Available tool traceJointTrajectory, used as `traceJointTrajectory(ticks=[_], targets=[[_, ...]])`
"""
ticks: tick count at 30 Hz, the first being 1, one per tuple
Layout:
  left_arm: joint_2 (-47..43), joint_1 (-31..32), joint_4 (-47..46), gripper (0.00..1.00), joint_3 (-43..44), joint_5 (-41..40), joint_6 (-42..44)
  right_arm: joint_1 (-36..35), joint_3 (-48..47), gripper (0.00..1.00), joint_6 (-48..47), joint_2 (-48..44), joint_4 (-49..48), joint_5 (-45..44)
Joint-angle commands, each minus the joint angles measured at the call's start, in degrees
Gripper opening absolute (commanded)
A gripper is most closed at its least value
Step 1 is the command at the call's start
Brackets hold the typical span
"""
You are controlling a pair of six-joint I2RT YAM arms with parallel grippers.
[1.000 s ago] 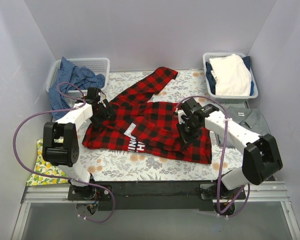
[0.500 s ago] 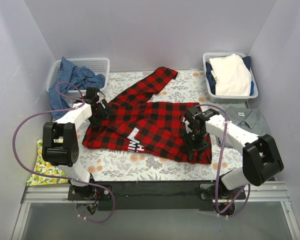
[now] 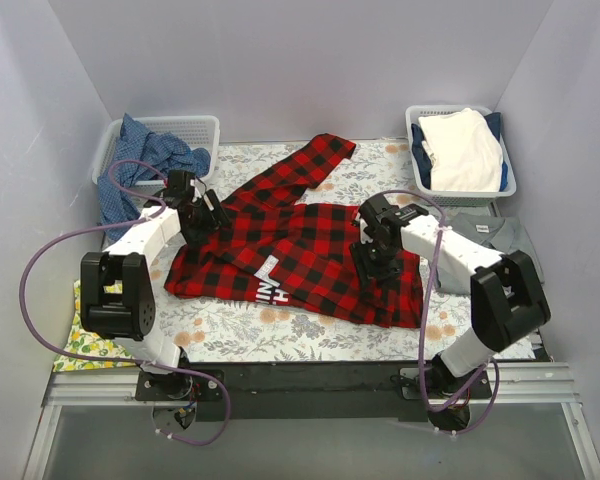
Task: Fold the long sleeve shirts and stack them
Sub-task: Fold the shirt
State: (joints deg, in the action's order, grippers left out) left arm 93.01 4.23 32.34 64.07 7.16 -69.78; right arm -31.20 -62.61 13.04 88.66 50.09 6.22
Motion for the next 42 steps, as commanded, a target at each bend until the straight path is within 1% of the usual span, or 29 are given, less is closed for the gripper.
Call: traceJointTrajectory(ticks=[1,5,8,13,19,23,26,28,29,30,31,32,33,34,35,37,39,40,42], targets=[[-3.8,0.0,-2.4,0.73,-3.1,4.3,0.1,-0.4,-1.9,0.55,-1.3,3.5,-6.1,4.8],[-2.6,0.0,-2.5,0.74,-6.7,4.8,-2.8,-0.6,-0.1,0.55,-3.3,7.4,-9.3,6.7],[-0.4,-0.1,-0.8,0.74,-9.5,4.2,-4.7,-0.6,2.3,0.54,-3.6,9.0,-10.3,6.3],[-1.3,-0.3,3.0,0.76,-14.0,1.5,-5.7,-0.5,7.3,0.54,-2.4,8.8,-10.5,4.4],[-4.1,-2.7,7.6,0.77,-17.7,1.5,-4.8,-0.3,15.0,0.53,0.5,5.3,-8.7,5.6],[-8.6,-3.8,11.5,0.77,-20.6,2.1,-5.0,-0.3,18.9,0.53,1.1,0.6,-6.5,6.9],[-12.5,-4.0,14.1,0.77,-18.3,3.2,-5.5,-0.3,19.5,0.53,0.8,-3.4,-4.0,7.1],[-15.2,-4.0,14.3,0.77,-13.9,2.8,-5.7,-0.3,18.0,0.53,0.6,-5.5,-2.7,5.7],[-15.3,-4.0,14.2,0.78,-11.5,2.3,-5.2,-0.4,14.7,0.54,0.6,-7.0,-2.4,4.9],[-15.1,-3.9,14.5,0.79,-6.8,1.6,-4.8,-0.3,12.8,0.54,0.6,-7.6,-1.4,2.7],[-13.3,-4.0,14.6,0.79,-3.8,0.5,-3.7,-0.2,10.3,0.54,0.7,-7.8,-1.0,1.6],[-12.4,-4.0,14.6,0.80,-1.3,-2.5,-3.2,-0.1,6.1,0.55,0.6,-8.2,-0.8,0.7],[-11.5,-4.1,13.6,0.82,2.9,-4.1,-2.9,0.0,3.8,0.55,0.8,-8.0,-0.4,-0.9],[-9.6,-4.1,12.2,0.83,4.4,-3.6,-1.9,0.5,2.1,0.56,0.6,-7.6,-0.4,-1.5],[-8.6,-4.1,8.7,0.83,5.6,-2.1,-1.0,0.8,-1.1,0.56,0.2,-7.0,-0.6,-2.1],[-1.4,-4.1,4.8,0.82,10.2,0.4,1.8,3.5,-5.1,0.56,-1.1,-3.1,-0.7,-2.0],[5.9,-4.1,2.7,0.79,13.5,2.1,4.1,6.8,-10.2,0.56,-2.9,1.6,-1.1,-2.0],[7.6,-4.1,2.9,0.77,15.8,2.9,5.1,8.5,-12.6,0.56,-3.5,2.6,-1.7,-1.5],[12.3,-4.1,1.4,0.77,17.2,3.6,5.5,11.8,-16.1,0.56,-4.0,6.8,-2.8,0.0]])
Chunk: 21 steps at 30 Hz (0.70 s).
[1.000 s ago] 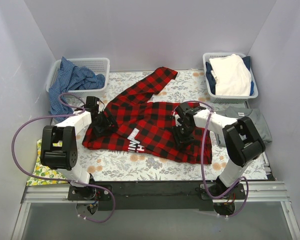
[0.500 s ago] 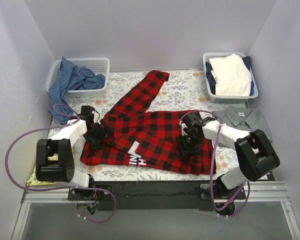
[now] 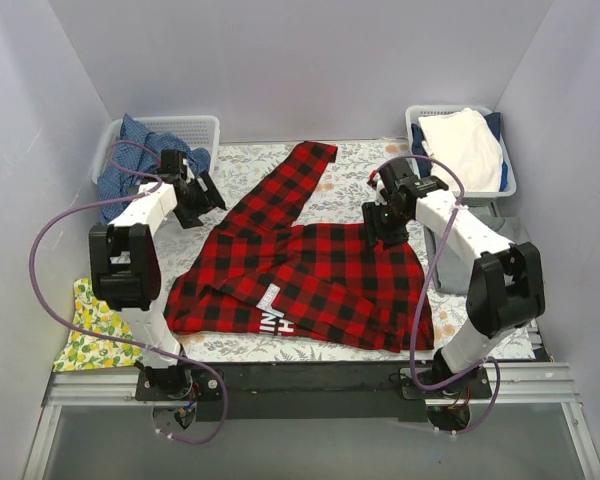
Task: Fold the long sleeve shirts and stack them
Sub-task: Fold the shirt
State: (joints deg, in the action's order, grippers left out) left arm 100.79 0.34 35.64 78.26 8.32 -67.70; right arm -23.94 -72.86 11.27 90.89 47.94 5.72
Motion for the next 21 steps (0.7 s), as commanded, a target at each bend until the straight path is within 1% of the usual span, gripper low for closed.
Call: traceJointTrajectory(ticks=[1,5,7,8,9,10,11,12,17,19,21], targets=[[6.2,-0.3,-3.1,0.77,3.5,2.3,4.1,6.3,-7.2,0.56,-2.0,5.9,-1.1,0.7],[10.6,-0.2,-3.7,0.76,4.8,1.7,6.3,11.0,-10.8,0.56,-1.3,10.3,-3.8,3.2],[12.1,1.7,-4.2,0.76,3.8,0.7,7.6,11.6,-12.4,0.56,-1.5,12.0,-4.0,3.9],[12.4,3.2,-4.1,0.77,3.6,-0.9,8.2,11.7,-13.1,0.56,-1.5,12.9,-4.0,4.0],[13.3,5.1,-4.1,0.77,2.5,-4.2,8.6,11.8,-13.6,0.56,-1.7,14.0,-4.2,4.0],[14.9,6.7,-3.7,0.74,1.5,-7.1,9.1,12.1,-14.1,0.56,-0.7,15.6,-4.3,3.2],[15.0,7.0,-3.6,0.73,1.3,-7.5,9.0,12.2,-14.0,0.56,-0.3,15.9,-4.3,2.6],[15.2,7.6,-3.4,0.72,1.2,-9.7,9.1,12.3,-13.5,0.56,0.1,16.1,-4.4,1.9],[17.5,8.0,-1.6,0.67,1.9,-14.7,7.9,13.0,-12.4,0.57,0.7,17.4,-5.8,0.4],[18.8,8.0,-1.4,0.63,2.2,-16.0,7.6,13.2,-12.7,0.57,0.3,17.9,-6.0,-1.1],[20.0,8.0,-1.0,0.53,3.2,-16.5,7.3,13.2,-12.9,0.58,-0.3,18.9,-6.5,-3.0]])
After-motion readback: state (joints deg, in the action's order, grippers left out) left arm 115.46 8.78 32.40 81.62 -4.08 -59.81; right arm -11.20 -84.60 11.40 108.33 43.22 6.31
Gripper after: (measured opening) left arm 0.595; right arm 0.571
